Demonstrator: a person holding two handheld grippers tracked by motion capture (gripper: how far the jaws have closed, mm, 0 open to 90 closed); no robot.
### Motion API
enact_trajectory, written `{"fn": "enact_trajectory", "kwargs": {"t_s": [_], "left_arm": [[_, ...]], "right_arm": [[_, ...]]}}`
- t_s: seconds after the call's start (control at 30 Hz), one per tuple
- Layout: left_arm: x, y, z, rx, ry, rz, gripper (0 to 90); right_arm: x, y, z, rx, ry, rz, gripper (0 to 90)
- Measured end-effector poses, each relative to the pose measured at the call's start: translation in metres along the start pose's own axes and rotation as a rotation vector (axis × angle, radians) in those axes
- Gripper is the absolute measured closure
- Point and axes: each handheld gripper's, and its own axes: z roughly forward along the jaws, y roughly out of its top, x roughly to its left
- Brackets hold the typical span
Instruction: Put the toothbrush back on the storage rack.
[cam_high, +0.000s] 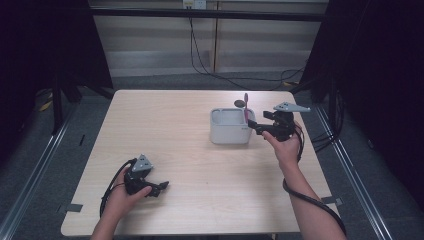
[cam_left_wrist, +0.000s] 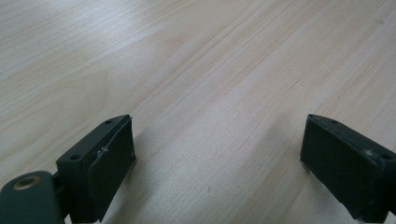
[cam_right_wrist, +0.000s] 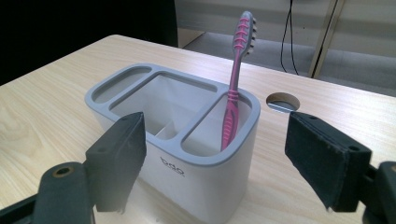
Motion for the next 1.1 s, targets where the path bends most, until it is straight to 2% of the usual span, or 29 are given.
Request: {"fn": "enact_trajectory", "kwargs": {"t_s": [0.27,0.7,1.1], "left_arm": [[0.0,0.0,0.0,0.002,-0.002,0.0,9.4],[0.0,0.0,0.0,0.002,-0.001,0.0,9.4],[0.0,0.0,0.0,0.001,0.0,0.002,9.4]], "right_arm": [[0.008,0.003,-0.004,0.014,0.015,-0.025,19.8],[0.012,-0.01,-0.011,0.055,0.032,-0.023,17.8],[0.007,-0.024,-0.02,0.095,0.027,-0.033,17.0]]}}
